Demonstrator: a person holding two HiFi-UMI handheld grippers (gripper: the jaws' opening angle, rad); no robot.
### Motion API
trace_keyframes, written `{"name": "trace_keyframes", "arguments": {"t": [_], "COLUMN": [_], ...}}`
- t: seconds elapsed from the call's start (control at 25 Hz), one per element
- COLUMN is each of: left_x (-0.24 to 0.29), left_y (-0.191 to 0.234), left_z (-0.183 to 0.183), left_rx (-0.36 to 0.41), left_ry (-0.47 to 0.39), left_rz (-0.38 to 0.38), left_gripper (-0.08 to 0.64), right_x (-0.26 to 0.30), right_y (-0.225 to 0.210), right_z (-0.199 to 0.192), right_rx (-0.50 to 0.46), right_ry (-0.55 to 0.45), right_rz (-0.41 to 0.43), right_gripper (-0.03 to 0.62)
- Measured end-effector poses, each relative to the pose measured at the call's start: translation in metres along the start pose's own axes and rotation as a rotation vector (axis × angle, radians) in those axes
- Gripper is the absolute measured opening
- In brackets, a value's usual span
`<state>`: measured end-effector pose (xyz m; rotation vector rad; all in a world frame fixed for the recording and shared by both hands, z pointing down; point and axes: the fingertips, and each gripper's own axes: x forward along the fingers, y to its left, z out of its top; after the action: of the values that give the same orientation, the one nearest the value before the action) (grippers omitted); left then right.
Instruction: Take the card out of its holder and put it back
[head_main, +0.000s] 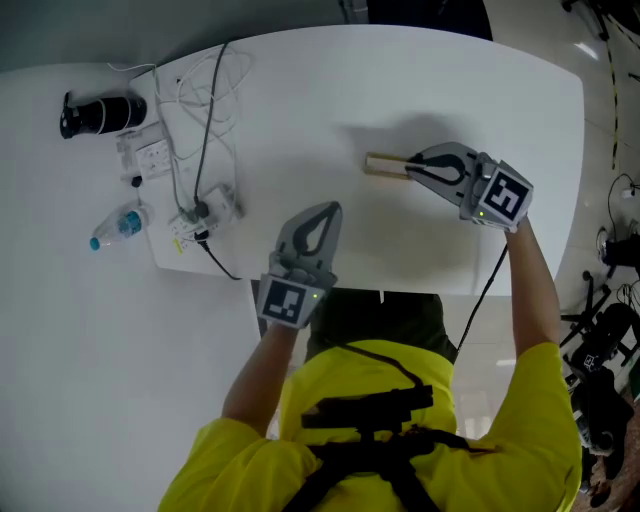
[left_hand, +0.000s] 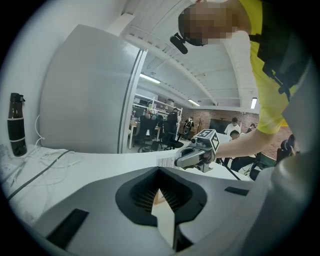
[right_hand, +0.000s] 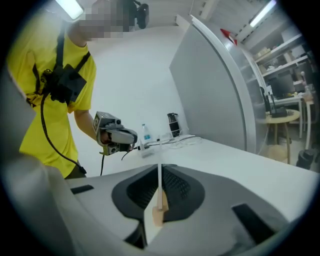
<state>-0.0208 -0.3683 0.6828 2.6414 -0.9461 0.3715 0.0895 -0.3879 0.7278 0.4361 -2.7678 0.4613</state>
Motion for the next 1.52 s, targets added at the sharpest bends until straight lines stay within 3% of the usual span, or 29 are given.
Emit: {"name": "trace_keyframes", "arguments": {"t": [0.32, 0.48, 0.68, 0.88, 1.04, 1.16, 1.52], "left_x": [0.002, -0.005, -0.045, -0.061, -0.074, -0.078, -0.073], "left_y": [0.002, 0.000, -0.018, -0.020, -0.021, -0.029, -0.052], "left_z": [-0.004, 0.016, 0.074, 0.140, 0.162, 0.175, 0.186], "left_rx": [0.014, 0.018, 0.047, 0.090, 0.105, 0.098, 0.142], "left_ry": [-0.005, -0.024, -0.055, -0.193, -0.238, -0.263, -0.247], "left_rz": [0.009, 0.020, 0.035, 0.041, 0.063, 0.058, 0.016], "left_gripper": [0.000, 0.000, 0.000, 0.000, 0.002, 0.000, 0.001], "right_x": [-0.002, -0.015, -0.051, -0.088, -0.101, -0.108, -0.115], "right_y": [0.005, 0.006, 0.038, 0.047, 0.077, 0.095, 0.116], "right_z": [0.006, 0.037, 0.118, 0.236, 0.293, 0.307, 0.304], "right_rx": [-0.024, -0.060, -0.089, -0.215, -0.306, -0.338, -0.314], "right_ry": [-0.028, -0.047, -0.081, -0.170, -0.209, -0.206, -0.212], "right_rz": [0.017, 0.008, -0.012, -0.061, -0.050, -0.065, -0.111], "right_gripper": [0.023, 0.021, 0.021, 0.021, 0.021, 0.021, 0.021]}}
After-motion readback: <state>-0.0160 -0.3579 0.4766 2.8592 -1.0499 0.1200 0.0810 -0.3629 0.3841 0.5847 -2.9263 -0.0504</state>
